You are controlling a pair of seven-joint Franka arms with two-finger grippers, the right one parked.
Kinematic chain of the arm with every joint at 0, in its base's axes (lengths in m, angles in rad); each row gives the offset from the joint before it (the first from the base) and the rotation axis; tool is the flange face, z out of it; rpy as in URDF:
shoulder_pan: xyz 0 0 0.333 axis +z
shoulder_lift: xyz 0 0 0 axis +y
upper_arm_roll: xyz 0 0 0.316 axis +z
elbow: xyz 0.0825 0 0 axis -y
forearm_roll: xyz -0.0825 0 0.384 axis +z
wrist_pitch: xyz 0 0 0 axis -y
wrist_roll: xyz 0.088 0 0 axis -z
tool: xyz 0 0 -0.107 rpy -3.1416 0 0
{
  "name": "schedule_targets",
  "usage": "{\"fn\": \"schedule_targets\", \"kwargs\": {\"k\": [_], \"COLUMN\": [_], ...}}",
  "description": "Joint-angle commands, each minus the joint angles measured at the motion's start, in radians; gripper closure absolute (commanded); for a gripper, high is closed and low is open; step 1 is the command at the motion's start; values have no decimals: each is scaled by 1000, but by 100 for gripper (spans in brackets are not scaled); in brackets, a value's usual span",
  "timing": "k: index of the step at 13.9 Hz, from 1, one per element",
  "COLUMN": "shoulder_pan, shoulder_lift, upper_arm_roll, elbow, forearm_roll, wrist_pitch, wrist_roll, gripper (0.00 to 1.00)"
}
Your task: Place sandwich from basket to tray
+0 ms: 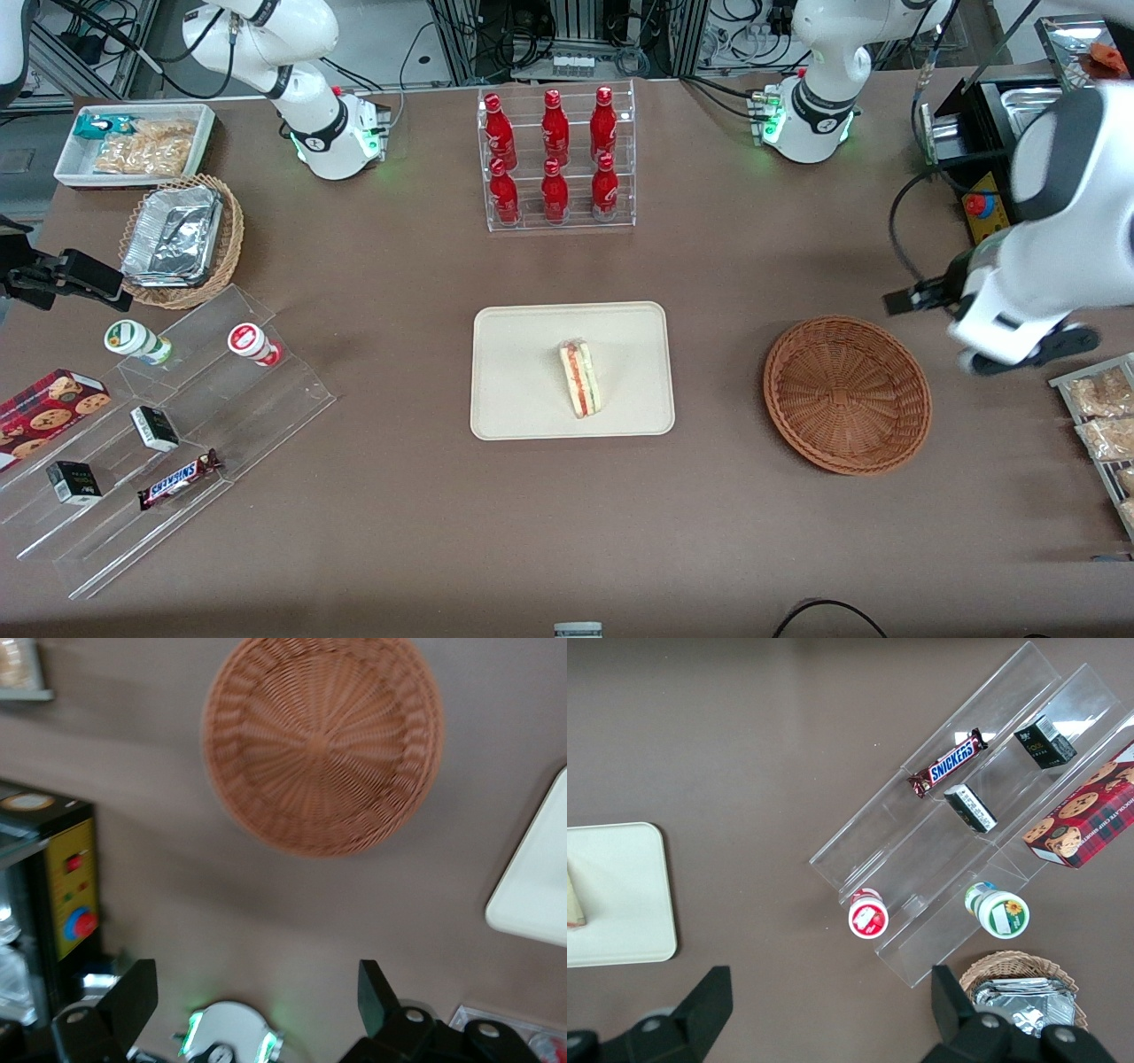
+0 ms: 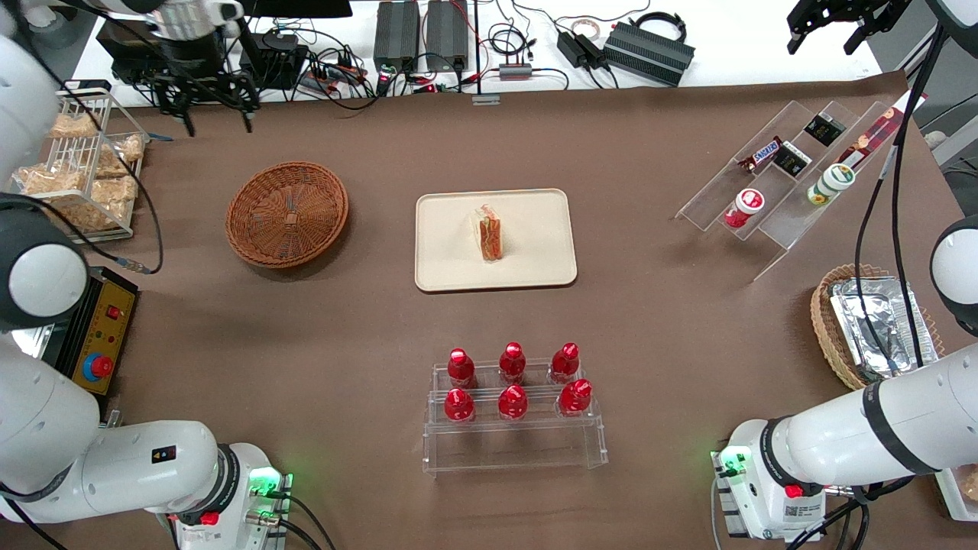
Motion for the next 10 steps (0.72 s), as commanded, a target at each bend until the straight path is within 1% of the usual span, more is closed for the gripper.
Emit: {"fn": "schedule_targets", "kwargs": {"k": [1, 2, 3, 5, 6, 8, 10], "shoulder_pan": [12, 12, 15, 16, 37, 59, 51], "shoulder_lift": [-155, -201, -223, -220, -218, -215, -189], "upper_arm_roll": [-7, -5, -4, -1, 2, 2, 4], "elbow": [-81, -130, -145, -136, -133, -121, -107], "forearm_roll": [-7, -7, -10, -10, -15, -65, -67], "wrist_pitch": [-63, -53, -45, -50, -45, -45, -44], "wrist_roll": [16, 18, 25, 131, 150, 164, 162], "gripper": [0, 0, 0, 0, 0, 0, 0]}}
